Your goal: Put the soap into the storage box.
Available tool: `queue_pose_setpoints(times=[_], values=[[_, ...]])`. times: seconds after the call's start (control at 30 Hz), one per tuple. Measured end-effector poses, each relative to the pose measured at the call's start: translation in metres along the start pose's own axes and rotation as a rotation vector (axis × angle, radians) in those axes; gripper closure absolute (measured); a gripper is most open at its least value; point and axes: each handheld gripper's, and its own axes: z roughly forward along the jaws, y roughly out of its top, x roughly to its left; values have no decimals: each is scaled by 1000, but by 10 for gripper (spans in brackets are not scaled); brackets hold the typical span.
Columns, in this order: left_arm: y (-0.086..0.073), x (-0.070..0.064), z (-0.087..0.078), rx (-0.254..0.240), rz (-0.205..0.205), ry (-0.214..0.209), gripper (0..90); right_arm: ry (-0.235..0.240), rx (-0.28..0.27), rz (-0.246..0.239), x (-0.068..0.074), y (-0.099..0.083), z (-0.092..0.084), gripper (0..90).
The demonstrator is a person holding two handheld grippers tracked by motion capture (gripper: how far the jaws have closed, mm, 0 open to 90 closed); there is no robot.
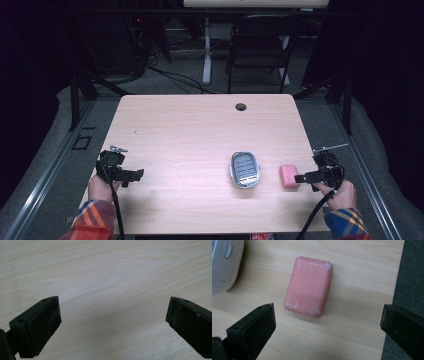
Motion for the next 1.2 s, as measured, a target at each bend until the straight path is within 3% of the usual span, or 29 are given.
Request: queue_pose_setpoints(times=[0.3,0.8,1.2], values=[[1,-1,2,21,2,5,0,4,18,12,3,3,-3,0],[1,-1,1,14,3,0,0,30,101,27,14,24,6,0],[2,-2,2,14,4,-4,0,23,124,84,14,38,17,0]])
